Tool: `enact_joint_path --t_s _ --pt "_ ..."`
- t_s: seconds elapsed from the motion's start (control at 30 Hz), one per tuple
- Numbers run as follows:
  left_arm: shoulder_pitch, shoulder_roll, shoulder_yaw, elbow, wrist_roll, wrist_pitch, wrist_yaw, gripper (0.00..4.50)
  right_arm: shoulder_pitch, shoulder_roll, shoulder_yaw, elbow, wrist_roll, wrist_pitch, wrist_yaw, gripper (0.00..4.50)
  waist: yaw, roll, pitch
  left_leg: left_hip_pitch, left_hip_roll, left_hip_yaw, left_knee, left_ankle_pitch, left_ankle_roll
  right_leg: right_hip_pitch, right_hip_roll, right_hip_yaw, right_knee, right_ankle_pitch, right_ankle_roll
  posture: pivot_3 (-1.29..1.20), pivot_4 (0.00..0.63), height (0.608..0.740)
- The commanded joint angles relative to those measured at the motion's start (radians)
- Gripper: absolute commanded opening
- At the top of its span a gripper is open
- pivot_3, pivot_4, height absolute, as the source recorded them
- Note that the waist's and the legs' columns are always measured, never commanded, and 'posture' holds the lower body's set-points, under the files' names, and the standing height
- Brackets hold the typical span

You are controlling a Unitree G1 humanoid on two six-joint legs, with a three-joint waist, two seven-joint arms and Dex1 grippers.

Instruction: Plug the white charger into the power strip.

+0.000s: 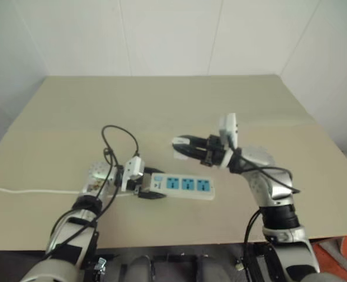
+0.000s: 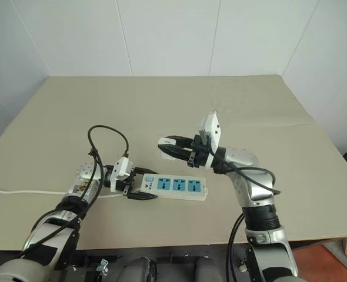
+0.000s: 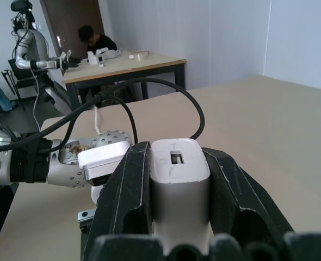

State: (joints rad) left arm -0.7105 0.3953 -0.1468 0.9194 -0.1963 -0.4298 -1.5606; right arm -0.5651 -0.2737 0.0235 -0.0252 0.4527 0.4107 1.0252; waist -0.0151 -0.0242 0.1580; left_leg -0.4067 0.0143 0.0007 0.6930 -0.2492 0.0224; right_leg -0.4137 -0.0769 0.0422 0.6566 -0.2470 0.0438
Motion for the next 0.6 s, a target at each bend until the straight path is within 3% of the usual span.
enact_joint_path --t_s 0.03,0.6 --pt "0.037 0.017 -0.036 -0.023 0.064 0.031 0.021 3.31 0.016 0.038 0.009 -0.001 0.042 -0.058 0.026 1.16 0.0 0.0 0.0 0.002 0.0 0.0 0.0 0.0 0.0 0.002 0.0 0.0 -0.001 0.0 0.0 0.0 0.15 0.74" --pt "0.066 0.025 -0.034 -0.113 0.046 0.135 0.025 3.31 0.036 0.104 0.072 0.233 -0.009 -0.28 0.152 1.16 0.0 0.0 0.0 0.008 0.0 0.0 0.0 0.0 0.0 0.009 0.001 -0.001 -0.002 0.0 0.0 0.0 0.15 0.74"
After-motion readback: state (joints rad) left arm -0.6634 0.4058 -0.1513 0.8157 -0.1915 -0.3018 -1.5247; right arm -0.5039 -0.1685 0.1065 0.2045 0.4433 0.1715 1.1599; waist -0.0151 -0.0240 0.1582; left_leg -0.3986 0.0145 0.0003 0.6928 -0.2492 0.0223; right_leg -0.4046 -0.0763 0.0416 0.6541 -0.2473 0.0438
